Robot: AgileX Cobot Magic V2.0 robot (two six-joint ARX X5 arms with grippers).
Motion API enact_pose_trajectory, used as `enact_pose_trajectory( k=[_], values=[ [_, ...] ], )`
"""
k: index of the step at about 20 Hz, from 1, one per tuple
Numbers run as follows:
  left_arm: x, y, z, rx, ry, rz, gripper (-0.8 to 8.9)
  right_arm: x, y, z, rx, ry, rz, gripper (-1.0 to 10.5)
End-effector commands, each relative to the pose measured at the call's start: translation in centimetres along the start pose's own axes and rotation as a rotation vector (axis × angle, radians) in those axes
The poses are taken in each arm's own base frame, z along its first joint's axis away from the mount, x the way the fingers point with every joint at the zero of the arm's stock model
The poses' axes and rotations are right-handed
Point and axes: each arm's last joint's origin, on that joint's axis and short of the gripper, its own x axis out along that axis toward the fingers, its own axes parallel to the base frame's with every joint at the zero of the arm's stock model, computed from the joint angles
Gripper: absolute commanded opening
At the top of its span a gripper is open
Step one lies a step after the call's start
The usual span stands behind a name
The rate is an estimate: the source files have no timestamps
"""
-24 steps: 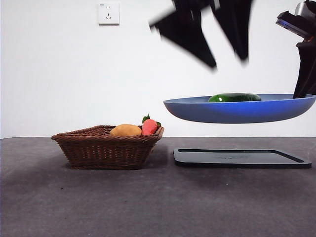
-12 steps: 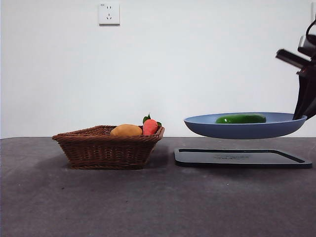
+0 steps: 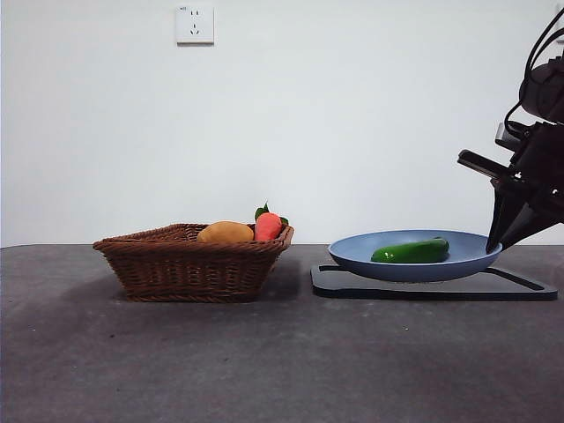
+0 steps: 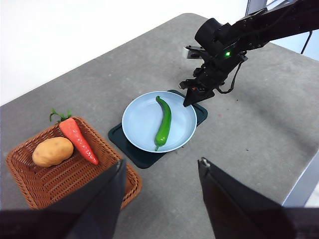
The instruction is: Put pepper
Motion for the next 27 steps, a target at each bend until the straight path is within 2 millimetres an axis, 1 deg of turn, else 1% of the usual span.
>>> enact_pose_trajectory(
  k=[1,4,7,8,11,14,16,17,19,21,22,23,24,27],
  values=[
    [-0.1,-0.1,0.4,0.001,-0.016,-0.01,2.6,0.8,-0.5,0.6,0.018,-0.004,0.002,0.0],
    [-0.1,-0.1,0.3,0.002,-0.011,-0.009,2.6,1.5,-0.9,0.4,0.027,0.014,-0.007,0.0],
    [-0.1,-0.1,0.3,0.003,-0.003,-0.009,2.6,1.5,-0.9,0.5,0.022,0.004,-0.004,0.0],
    [-0.1,-0.1,0.3,0.004,-0.002,-0.009,2.6,1.5,-0.9,0.5,0.022,0.004,-0.004,0.2],
    [-0.1,-0.1,0.1,0.007,0.013,-0.008,2.6,1.5,-0.9,0.5,0.023,0.008,-0.005,1.7],
    [-0.1,-0.1,0.0,0.011,0.029,-0.007,2.6,1.0,-0.7,0.4,0.025,0.01,-0.006,2.0],
    [-0.1,-0.1,-0.1,0.013,0.034,-0.006,2.59,-0.8,-0.2,0.4,0.007,-0.001,-0.006,2.0],
    [-0.1,-0.1,-0.1,0.013,0.036,-0.006,2.59,-2.1,0.3,0.2,-0.014,-0.005,-0.005,2.0],
    [-0.1,-0.1,-0.1,0.018,0.039,0.006,2.59,-5.4,1.6,-0.4,-0.056,-0.017,-0.001,2.0],
    [-0.1,0.0,-0.2,0.026,0.04,0.015,2.59,-9.2,3.0,-1.5,-0.107,-0.035,0.008,2.0],
    [-0.1,-0.1,-0.2,0.026,0.041,0.013,2.59,-11.3,4.1,-2.5,-0.144,-0.043,0.015,2.0],
    [-0.1,-0.1,-0.2,0.026,0.042,0.013,2.59,-13.1,4.9,-3.4,-0.171,-0.049,0.022,2.0],
    [-0.1,-0.1,-0.2,0.027,0.045,0.013,2.59,-15.2,6.0,-4.7,-0.204,-0.058,0.036,2.0],
    [-0.1,0.0,-0.3,0.028,0.05,0.013,2.58,-20.3,8.3,-8.8,-0.282,-0.089,0.07,1.9]
  ],
)
